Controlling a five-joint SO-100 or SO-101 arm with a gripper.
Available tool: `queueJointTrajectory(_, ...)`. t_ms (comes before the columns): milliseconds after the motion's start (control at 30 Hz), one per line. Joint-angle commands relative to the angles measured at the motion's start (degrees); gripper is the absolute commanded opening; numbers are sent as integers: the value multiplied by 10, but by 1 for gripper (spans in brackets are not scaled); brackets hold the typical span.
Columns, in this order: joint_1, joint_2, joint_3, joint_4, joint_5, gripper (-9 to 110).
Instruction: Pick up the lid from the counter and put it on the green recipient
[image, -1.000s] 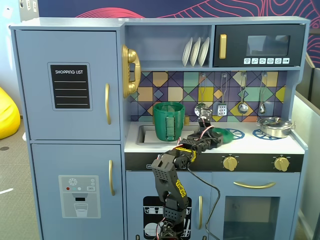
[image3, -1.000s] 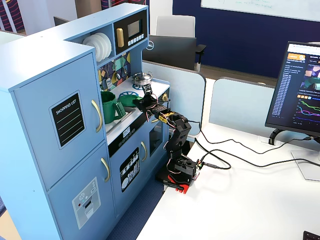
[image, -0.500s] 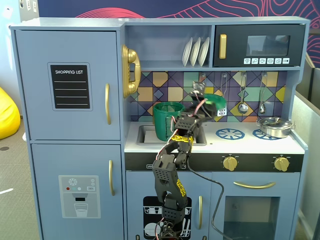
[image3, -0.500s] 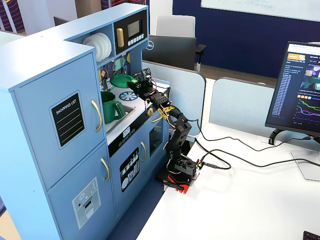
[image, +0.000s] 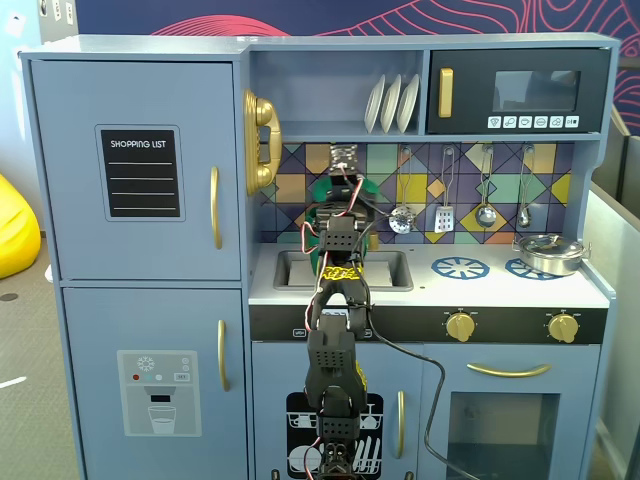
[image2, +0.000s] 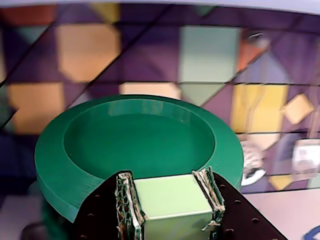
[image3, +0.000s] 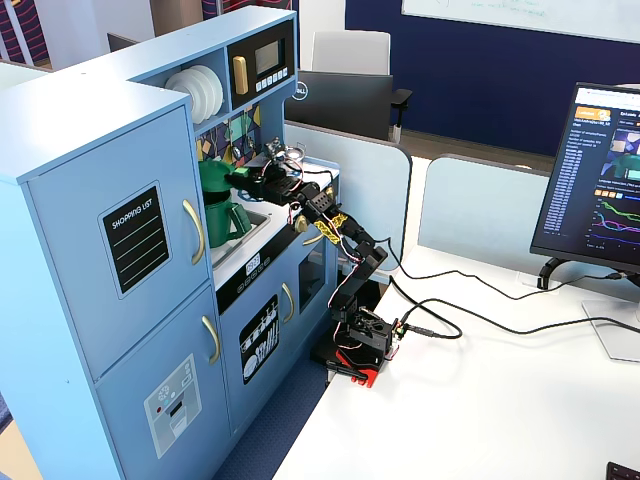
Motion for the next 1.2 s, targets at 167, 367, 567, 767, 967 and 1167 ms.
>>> queueJointTrajectory(167,-21,0,-46,-11,-17,0)
queueJointTrajectory(367,-17,-21,-44,-17,-15,0)
queueJointTrajectory(567,-17,-33,-29,-32,-18,0)
queueJointTrajectory(767,-13,-29,-7,-35,-18,0)
queueJointTrajectory(967,-11,-16,14,-30,-19,0)
queueJointTrajectory(1167,-10,2,50,-30,-21,0)
